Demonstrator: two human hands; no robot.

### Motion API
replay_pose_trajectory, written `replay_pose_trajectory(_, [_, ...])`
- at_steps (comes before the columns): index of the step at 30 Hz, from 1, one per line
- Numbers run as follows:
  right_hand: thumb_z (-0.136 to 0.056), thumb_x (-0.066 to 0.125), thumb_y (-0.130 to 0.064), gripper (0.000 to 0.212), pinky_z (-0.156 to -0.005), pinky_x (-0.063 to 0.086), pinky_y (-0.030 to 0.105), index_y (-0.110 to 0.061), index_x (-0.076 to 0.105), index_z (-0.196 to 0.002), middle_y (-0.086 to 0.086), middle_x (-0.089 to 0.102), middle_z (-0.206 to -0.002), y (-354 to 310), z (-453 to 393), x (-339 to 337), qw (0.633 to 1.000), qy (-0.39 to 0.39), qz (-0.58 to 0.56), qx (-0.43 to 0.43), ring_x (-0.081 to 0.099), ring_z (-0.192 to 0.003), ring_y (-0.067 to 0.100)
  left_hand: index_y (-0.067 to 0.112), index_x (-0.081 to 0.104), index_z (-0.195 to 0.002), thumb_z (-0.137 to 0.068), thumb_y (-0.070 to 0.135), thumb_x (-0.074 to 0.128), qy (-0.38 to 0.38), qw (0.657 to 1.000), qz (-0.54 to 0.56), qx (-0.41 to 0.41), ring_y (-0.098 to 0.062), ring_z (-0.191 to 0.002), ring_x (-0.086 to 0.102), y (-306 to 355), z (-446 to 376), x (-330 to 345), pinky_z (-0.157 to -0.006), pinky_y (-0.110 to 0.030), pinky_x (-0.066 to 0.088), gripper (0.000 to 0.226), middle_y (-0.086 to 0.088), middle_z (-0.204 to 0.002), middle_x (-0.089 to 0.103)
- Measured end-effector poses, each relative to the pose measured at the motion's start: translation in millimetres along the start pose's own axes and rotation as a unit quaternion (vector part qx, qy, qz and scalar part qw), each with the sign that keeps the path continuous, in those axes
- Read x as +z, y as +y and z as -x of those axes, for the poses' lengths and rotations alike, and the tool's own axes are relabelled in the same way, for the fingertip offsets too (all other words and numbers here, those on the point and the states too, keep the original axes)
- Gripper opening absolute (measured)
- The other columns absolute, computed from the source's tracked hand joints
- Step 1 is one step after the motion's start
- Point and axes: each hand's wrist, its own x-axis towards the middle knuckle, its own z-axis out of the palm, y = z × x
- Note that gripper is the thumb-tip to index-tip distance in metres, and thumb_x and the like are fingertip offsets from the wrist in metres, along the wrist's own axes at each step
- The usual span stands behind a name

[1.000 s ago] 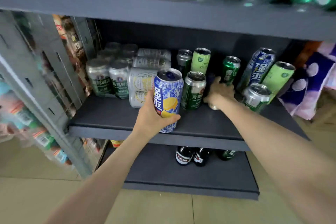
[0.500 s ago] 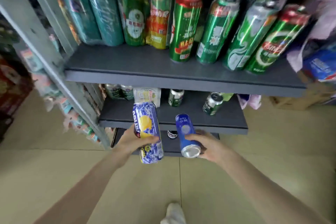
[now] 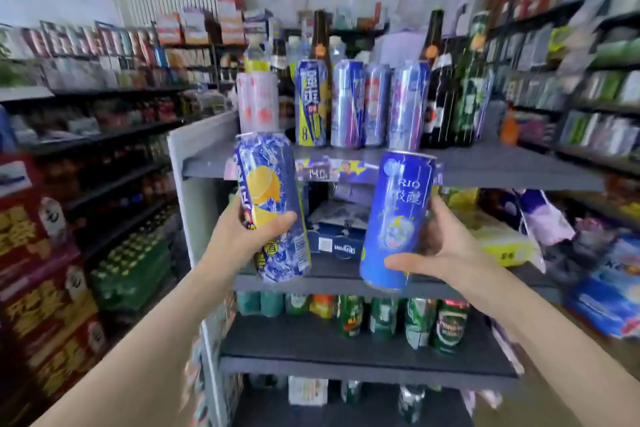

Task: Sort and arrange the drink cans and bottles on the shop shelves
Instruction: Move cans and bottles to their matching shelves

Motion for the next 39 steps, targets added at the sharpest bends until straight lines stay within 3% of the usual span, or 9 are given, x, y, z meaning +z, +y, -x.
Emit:
replay_pose_trajectory(3, [-0.051, 0.09, -0.016, 0.093, -0.082, 0.053, 0.026, -0.035, 0.041, -0.126, -0.009, 0.064, -0.118, -46, -44, -12, 0.996, 0.025, 0.018, -0.083, 0.063, -0.104, 0.008, 0.032, 0.055, -0.092, -0.05, 0.049, 0.084, 0.034, 0.997, 0.018, 0.066, -0.002, -0.073, 0.064, 44, -35, 4, -0.071, -0.022, 0.05, 0.054, 0.015, -0.079, 0.069])
replay_pose_trajectory(8, [-0.06, 0.083, -0.023, 0.093, -0.083, 0.052, 0.037, -0.035, 0.031, -0.137, -0.004, 0.057, -0.125, -66, -117, -40, 0.988, 0.061, 0.047, -0.133, 0.058, -0.111, 0.015, 0.029, 0.054, -0.092, -0.073, 0.023, 0.074, 0.086, 0.986, -0.024, 0.14, 0.002, -0.071, 0.062, 80, -101, 14, -0.07, -0.015, 0.05, 0.027, 0.012, -0.087, 0.066])
replay_pose_trajectory(13, [-0.061, 0.085, -0.024, 0.1, -0.098, 0.045, 0.052, -0.038, 0.025, -0.141, -0.001, 0.048, -0.138, -47, -163, -61, 0.986, 0.079, 0.087, -0.121, 0.052, -0.12, 0.021, 0.023, 0.051, -0.112, -0.069, 0.025, 0.079, 0.072, 0.994, -0.021, 0.083, -0.008, -0.084, 0.062, 69, -153, 30, -0.077, -0.027, 0.049, 0.051, 0.009, -0.095, 0.065])
replay_pose_trajectory(17, [-0.068, 0.081, -0.013, 0.102, -0.099, 0.045, 0.043, -0.045, 0.015, -0.139, -0.005, 0.049, -0.135, -39, -166, -80, 0.978, 0.107, 0.131, -0.119, 0.054, -0.116, 0.016, 0.025, 0.05, -0.109, -0.065, 0.032, 0.082, 0.04, 0.997, -0.063, 0.036, -0.014, -0.094, 0.062, 47, -185, 60, -0.084, -0.03, 0.048, 0.055, 0.001, -0.107, 0.066])
replay_pose_trajectory(21, [-0.069, 0.081, -0.011, 0.108, -0.092, 0.046, 0.034, -0.044, 0.009, -0.143, -0.006, 0.051, -0.131, -36, -164, -104, 0.968, 0.149, 0.175, -0.104, 0.054, -0.113, 0.015, 0.014, 0.031, -0.141, -0.049, 0.06, 0.081, -0.018, 0.991, -0.125, 0.036, -0.019, -0.122, 0.047, 37, -210, 95, -0.105, -0.034, 0.038, 0.115, 0.007, -0.133, 0.047])
replay_pose_trajectory(25, [-0.066, 0.083, -0.011, 0.11, -0.1, 0.044, 0.043, -0.047, 0.011, -0.141, -0.008, 0.052, -0.131, -29, -163, -120, 0.966, 0.182, 0.168, -0.075, 0.053, -0.118, 0.015, 0.012, 0.015, -0.148, -0.068, 0.045, 0.077, -0.048, 0.983, -0.17, 0.044, -0.021, -0.135, 0.031, 37, -224, 129, -0.107, -0.033, 0.03, 0.106, -0.003, -0.149, 0.032])
replay_pose_trajectory(30, [-0.063, 0.085, -0.013, 0.113, -0.098, 0.046, 0.048, -0.046, 0.013, -0.144, -0.01, 0.056, -0.126, -22, -162, -126, 0.961, 0.216, 0.162, -0.058, 0.056, -0.114, 0.014, 0.006, 0.024, -0.141, -0.07, 0.051, 0.073, -0.054, 0.96, -0.264, 0.076, -0.022, -0.106, 0.056, 40, -235, 151, -0.087, -0.03, 0.045, 0.098, -0.007, -0.117, 0.057])
replay_pose_trajectory(35, [-0.064, 0.084, -0.012, 0.116, -0.098, 0.046, 0.047, -0.047, 0.007, -0.144, -0.015, 0.055, -0.121, -20, -164, -122, 0.958, 0.225, 0.17, -0.053, 0.056, -0.112, 0.014, 0.004, 0.018, -0.145, -0.07, 0.054, 0.072, -0.053, 0.953, -0.285, 0.087, -0.021, -0.113, 0.052, 35, -242, 156, -0.086, -0.027, 0.043, 0.105, -0.009, -0.132, 0.05])
replay_pose_trajectory(39, [-0.066, 0.083, -0.01, 0.114, -0.097, 0.046, 0.043, -0.045, 0.008, -0.144, -0.017, 0.054, -0.114, -18, -169, -112, 0.956, 0.226, 0.181, -0.049, 0.055, -0.11, 0.012, 0.0, 0.027, -0.138, -0.074, 0.051, 0.069, -0.08, 0.946, -0.302, 0.089, -0.015, -0.084, 0.051, 38, -239, 154, -0.066, -0.021, 0.042, 0.092, -0.005, -0.103, 0.057])
